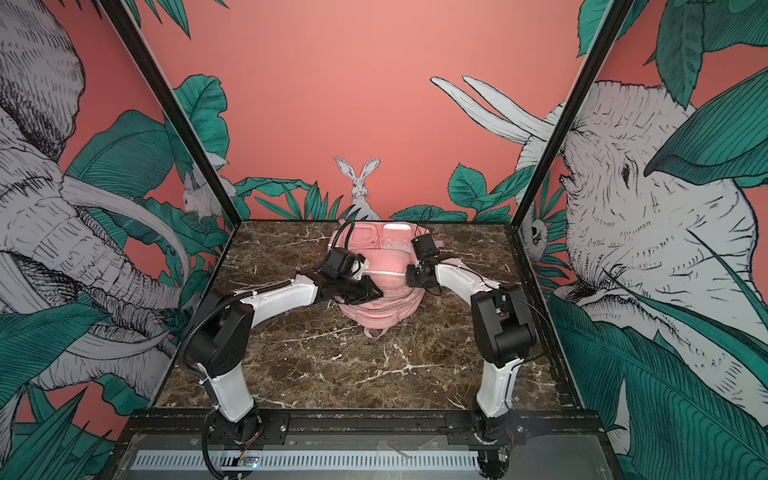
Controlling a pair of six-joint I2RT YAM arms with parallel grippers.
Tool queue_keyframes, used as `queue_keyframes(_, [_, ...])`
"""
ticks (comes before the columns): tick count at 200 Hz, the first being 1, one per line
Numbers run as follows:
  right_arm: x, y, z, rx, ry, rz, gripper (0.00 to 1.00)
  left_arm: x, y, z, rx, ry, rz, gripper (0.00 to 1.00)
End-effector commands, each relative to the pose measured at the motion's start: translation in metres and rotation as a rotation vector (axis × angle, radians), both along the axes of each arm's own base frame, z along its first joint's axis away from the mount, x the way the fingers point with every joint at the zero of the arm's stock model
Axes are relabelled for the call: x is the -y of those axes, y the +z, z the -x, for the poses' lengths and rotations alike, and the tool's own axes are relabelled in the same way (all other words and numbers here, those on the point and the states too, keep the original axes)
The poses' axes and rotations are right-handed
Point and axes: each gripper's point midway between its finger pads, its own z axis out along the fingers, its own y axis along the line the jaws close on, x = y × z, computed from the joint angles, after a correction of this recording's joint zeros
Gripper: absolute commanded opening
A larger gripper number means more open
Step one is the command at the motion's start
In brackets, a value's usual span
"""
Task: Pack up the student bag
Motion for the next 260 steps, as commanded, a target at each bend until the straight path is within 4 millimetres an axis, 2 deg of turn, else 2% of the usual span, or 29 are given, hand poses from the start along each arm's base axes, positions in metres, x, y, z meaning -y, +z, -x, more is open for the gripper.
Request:
queue_keyframes(1, [-0.004, 0.014, -0.004, 0.027, 0.021, -0.017, 0.38, 0.002, 0.01, -0.005, 0.033, -0.017, -0.006, 0.26])
queue_keyframes(17, [0.0, 0.021, 0.005, 0.038, 0.023, -0.018, 0.42, 0.0, 0.017, -0.007, 0.055, -0.025, -0.008, 0.3])
queue_keyframes(41, [0.012, 0.029, 0.027, 0.063, 0.02, -0.007, 0.53, 0.001, 0.038, -0.006, 0.108, -0.082, -0.013, 0.51])
queue_keyframes(64, [0.024, 0.035, 0.042, 0.074, 0.015, 0.021, 0.6, -0.001, 0.055, -0.004, 0.163, -0.13, -0.025, 0.64])
queue_keyframes(66, [0.025, 0.033, 0.043, 0.069, 0.015, 0.027, 0.6, -0.001, 0.056, -0.004, 0.167, -0.133, -0.027, 0.64])
queue_keyframes(71, [0.028, 0.045, 0.046, 0.098, 0.013, 0.025, 0.61, -0.002, 0.059, -0.004, 0.178, -0.141, -0.032, 0.66])
queue_keyframes(95, [0.044, 0.056, 0.056, 0.128, -0.002, 0.058, 0.66, -0.017, 0.071, -0.01, 0.228, -0.137, -0.063, 0.73])
queue_keyframes(113, [0.061, 0.065, 0.059, 0.164, -0.032, 0.069, 0.7, -0.042, 0.073, -0.025, 0.251, -0.074, -0.085, 0.78])
queue_keyframes(124, [0.074, 0.071, 0.06, 0.189, -0.06, 0.069, 0.73, -0.059, 0.073, -0.036, 0.26, -0.027, -0.078, 0.87])
queue_keyframes(135, [0.088, 0.076, 0.06, 0.204, -0.095, 0.066, 0.77, -0.078, 0.071, -0.046, 0.269, 0.025, -0.083, 0.92])
queue_keyframes(141, [0.095, 0.078, 0.061, 0.211, -0.114, 0.063, 0.81, -0.088, 0.071, -0.051, 0.275, 0.053, -0.083, 0.94])
queue_keyframes(147, [0.104, 0.079, 0.062, 0.21, -0.141, 0.063, 0.95, -0.097, 0.07, -0.055, 0.278, 0.075, -0.089, 0.96])
queue_keyframes(151, [0.11, 0.079, 0.063, 0.211, -0.157, 0.061, 0.98, -0.103, 0.07, -0.058, 0.282, 0.091, -0.095, 0.97])
queue_keyframes(177, [0.139, 0.078, 0.068, 0.21, -0.238, 0.024, 0.98, -0.15, 0.065, -0.075, 0.314, 0.223, -0.195, 0.97])
queue_keyframes(207, [0.161, 0.077, 0.072, 0.234, -0.314, 0.028, 0.98, -0.177, 0.063, -0.084, 0.354, 0.294, -0.237, 0.97])
queue_keyframes(217, [0.168, 0.077, 0.072, 0.25, -0.341, 0.048, 0.98, -0.195, 0.058, -0.088, 0.371, 0.356, -0.314, 0.97])
queue_keyframes(232, [0.178, 0.073, 0.073, 0.259, -0.384, 0.084, 0.98, -0.218, 0.056, -0.089, 0.423, 0.422, -0.418, 0.97])
queue_keyframes(245, [0.184, 0.069, 0.074, 0.268, -0.398, 0.113, 0.98, -0.23, 0.056, -0.086, 0.474, 0.419, -0.485, 0.95])
queue_keyframes(260, [0.186, 0.067, 0.073, 0.312, -0.397, 0.12, 0.98, -0.248, 0.054, -0.084, 0.518, 0.438, -0.576, 0.98])
